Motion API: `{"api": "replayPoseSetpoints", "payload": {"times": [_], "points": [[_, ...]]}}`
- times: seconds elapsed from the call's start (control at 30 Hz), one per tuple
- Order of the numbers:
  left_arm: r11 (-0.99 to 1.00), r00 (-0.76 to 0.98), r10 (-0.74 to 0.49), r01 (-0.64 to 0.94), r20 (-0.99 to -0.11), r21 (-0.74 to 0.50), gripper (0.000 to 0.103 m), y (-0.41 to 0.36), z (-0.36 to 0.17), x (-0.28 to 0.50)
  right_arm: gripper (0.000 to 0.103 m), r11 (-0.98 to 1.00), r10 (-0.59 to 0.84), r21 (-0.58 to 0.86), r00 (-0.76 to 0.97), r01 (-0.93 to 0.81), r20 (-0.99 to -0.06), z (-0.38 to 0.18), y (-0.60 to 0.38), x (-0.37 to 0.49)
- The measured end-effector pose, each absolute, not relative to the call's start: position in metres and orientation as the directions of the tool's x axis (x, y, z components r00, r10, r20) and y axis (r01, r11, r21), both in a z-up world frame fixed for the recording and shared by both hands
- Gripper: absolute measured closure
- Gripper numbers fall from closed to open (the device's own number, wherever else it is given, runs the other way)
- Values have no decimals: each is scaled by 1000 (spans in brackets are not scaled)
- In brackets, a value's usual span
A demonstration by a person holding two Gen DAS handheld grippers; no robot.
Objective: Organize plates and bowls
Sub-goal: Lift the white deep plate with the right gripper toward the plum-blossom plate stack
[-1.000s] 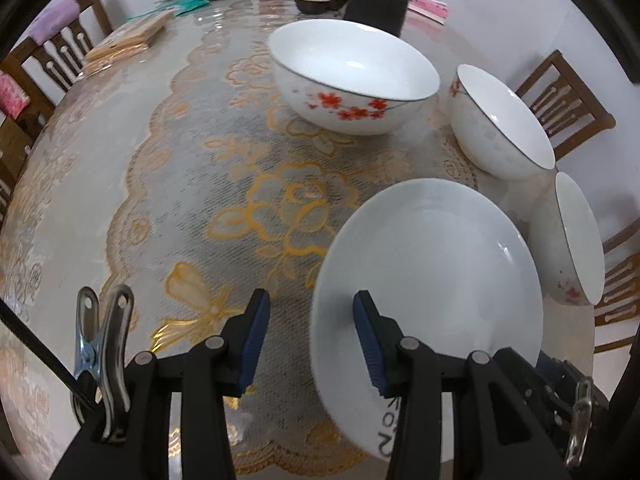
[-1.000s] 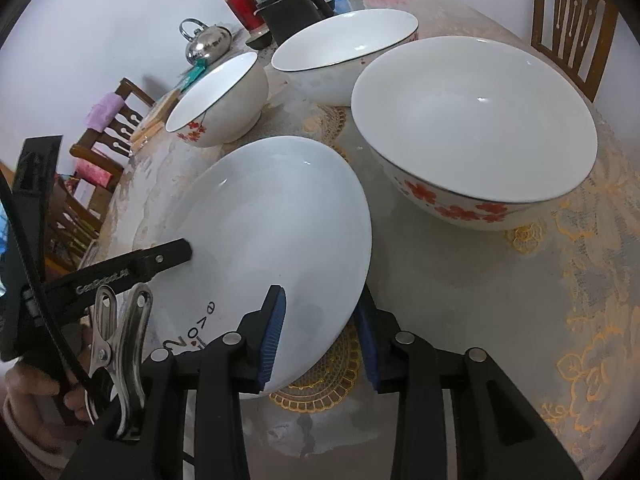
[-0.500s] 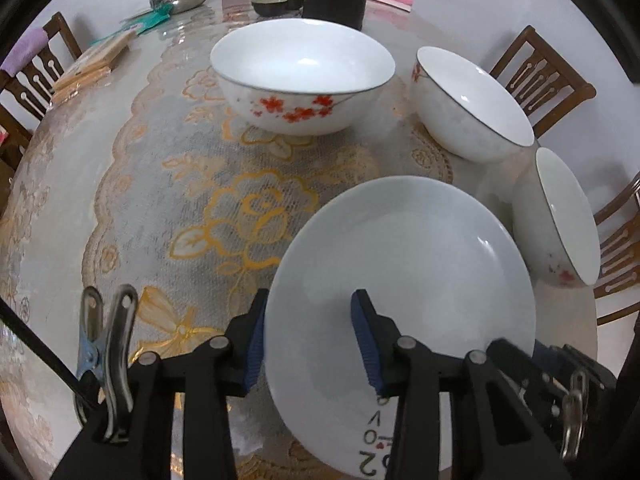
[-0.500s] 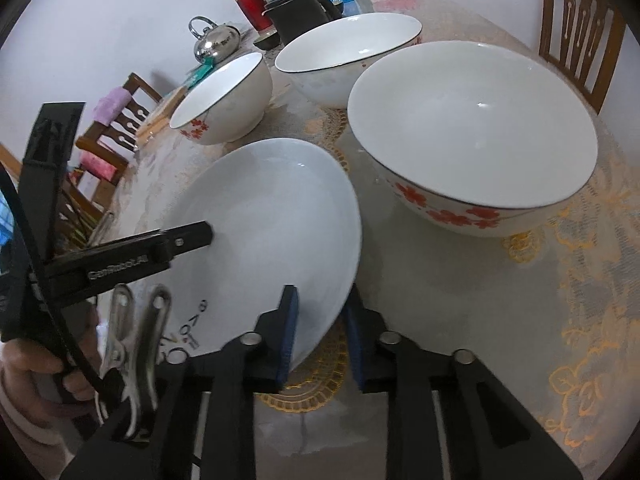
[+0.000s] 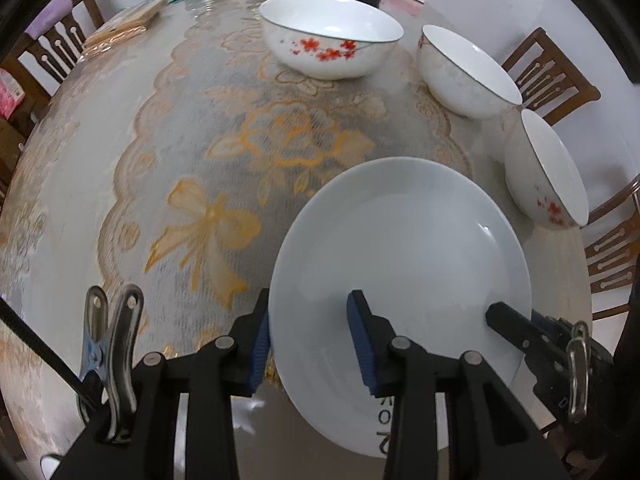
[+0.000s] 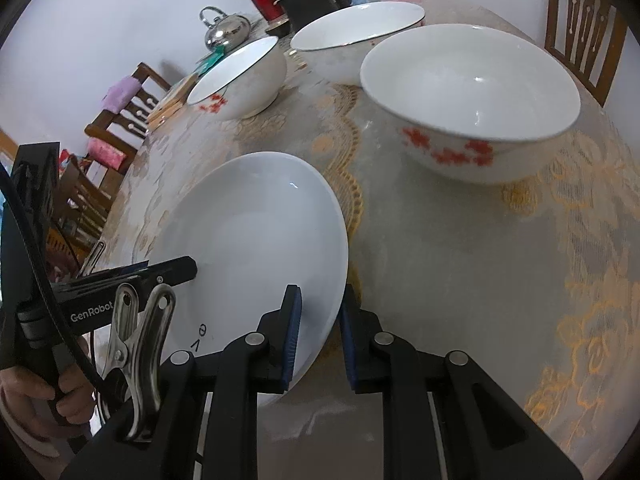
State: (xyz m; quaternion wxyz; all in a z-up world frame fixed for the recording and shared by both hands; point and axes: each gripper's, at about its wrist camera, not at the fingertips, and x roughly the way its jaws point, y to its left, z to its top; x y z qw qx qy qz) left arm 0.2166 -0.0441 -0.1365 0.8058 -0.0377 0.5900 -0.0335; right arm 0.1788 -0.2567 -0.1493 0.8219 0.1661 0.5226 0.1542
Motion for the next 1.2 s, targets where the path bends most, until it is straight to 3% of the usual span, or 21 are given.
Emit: {"api": "replayPoseSetpoints", "payload": {"times": [0.6, 1.2], "points": [[995, 338, -101, 23, -936, -99, 67, -21, -100, 134, 83, 896, 427, 438, 411, -73, -805, -120, -229, 100], [982, 389, -89, -118, -917, -145, 67, 86, -66, 43, 83, 877, 479, 442, 397, -187, -783, -79, -130, 27]]}}
